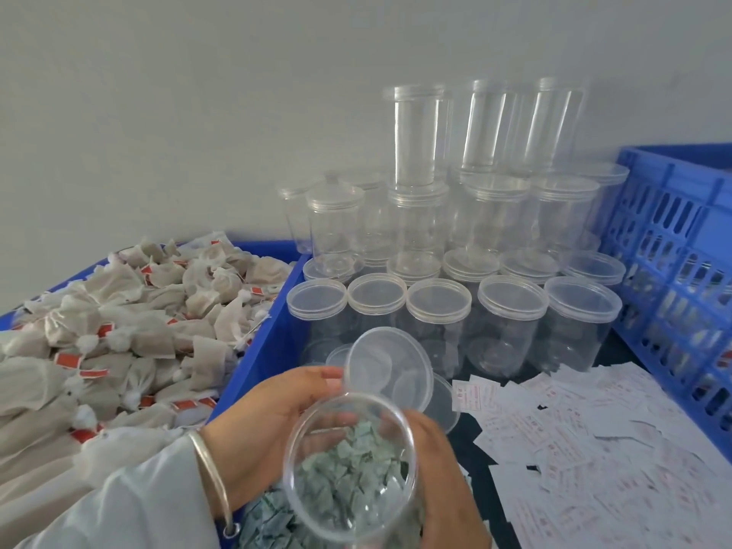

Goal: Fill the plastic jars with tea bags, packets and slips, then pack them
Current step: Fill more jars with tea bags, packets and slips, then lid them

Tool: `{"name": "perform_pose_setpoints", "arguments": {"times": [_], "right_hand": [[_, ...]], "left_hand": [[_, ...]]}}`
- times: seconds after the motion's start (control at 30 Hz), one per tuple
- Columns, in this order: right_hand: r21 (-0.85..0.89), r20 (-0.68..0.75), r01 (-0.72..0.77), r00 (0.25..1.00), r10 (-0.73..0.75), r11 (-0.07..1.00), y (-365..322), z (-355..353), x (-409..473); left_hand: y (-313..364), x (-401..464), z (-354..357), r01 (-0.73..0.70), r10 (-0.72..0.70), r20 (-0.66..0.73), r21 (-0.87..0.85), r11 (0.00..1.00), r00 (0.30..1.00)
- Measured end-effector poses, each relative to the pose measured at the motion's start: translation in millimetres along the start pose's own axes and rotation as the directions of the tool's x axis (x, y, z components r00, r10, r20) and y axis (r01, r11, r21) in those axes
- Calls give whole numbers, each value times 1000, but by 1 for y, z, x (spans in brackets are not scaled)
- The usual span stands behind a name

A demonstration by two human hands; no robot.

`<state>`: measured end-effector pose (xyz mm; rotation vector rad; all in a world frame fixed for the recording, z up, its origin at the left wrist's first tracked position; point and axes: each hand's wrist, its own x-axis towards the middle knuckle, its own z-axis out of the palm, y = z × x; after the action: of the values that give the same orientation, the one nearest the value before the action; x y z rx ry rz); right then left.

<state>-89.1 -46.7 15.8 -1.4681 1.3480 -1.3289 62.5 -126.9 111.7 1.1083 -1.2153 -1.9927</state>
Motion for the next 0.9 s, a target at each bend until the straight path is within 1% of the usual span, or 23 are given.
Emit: {"name": "perform_pose_setpoints", "arguments": {"times": [0.03, 0.07, 0.1, 0.13, 0.17, 0.23, 0.33, 0.4, 0.47, 0.53, 0.6, 0.67, 0.7, 0.77, 0.8, 0.83, 0.9], "right_hand": [[-107, -16, 76, 997, -78, 991, 3, -2, -2], [-195, -144, 134, 976, -163, 972, 1, 2, -2], [-222, -212, 128, 961, -176, 967, 0, 3, -5], [-202, -261, 98, 954, -150, 974, -1, 3, -7], [-197, -299, 103, 941, -160, 975, 0, 4, -7], [-194, -330, 63, 935, -126, 979, 1, 1, -3], [-128, -339, -88, 940, 40, 988, 13, -7, 1], [-82, -343, -143, 933, 107, 986, 15, -8, 3], [-42, -371, -130, 923, 105, 991, 12, -8, 4], [-7, -376, -90, 923, 80, 996, 13, -7, 3], [8, -367, -8, 930, 11, 1000, 10, -5, 1], [11, -336, 49, 941, -42, 999, 6, -2, -1], [15, -303, 71, 951, -63, 997, 6, -1, -2], [-4, -211, 92, 973, -90, 996, 7, 3, -2], [-29, -175, 92, 980, -95, 995, 9, 4, -2], [-50, -153, 88, 984, -95, 995, 9, 5, -2], [-51, -118, 81, 989, -87, 995, 11, 6, -3]], "left_hand": [[0, -1, -1, -12, 13, -35, 30, 999, 999], [-1, 0, -2, -20, 24, -71, 48, 999, 997], [-1, 0, -2, -23, 29, -96, 61, 998, 995], [-2, 0, -1, -24, 32, -114, 71, 997, 993], [-2, 0, -1, -25, 36, -138, 77, 997, 990], [-3, 2, -1, -28, 43, -195, 76, 997, 980], [-4, 3, -4, -34, 56, -242, 92, 995, 969], [-3, 5, -4, -43, 68, -255, 101, 994, 965], [-2, 5, -2, -65, 101, -268, 139, 988, 958], [-1, 4, 2, -134, 199, -284, 234, 963, 938], [1, 1, 2, -276, 386, -267, 371, 887, 883], [8, -5, -3, -413, 589, -220, 528, 742, 777], [13, -8, -7, -448, 673, -202, 607, 656, 712], [25, -9, -21, -424, 780, -197, 747, 511, 594], [31, -8, -29, -381, 806, -209, 797, 468, 554], [37, -7, -38, -331, 817, -231, 830, 449, 528], [46, -4, -56, -219, 811, -291, 867, 448, 508]]}}
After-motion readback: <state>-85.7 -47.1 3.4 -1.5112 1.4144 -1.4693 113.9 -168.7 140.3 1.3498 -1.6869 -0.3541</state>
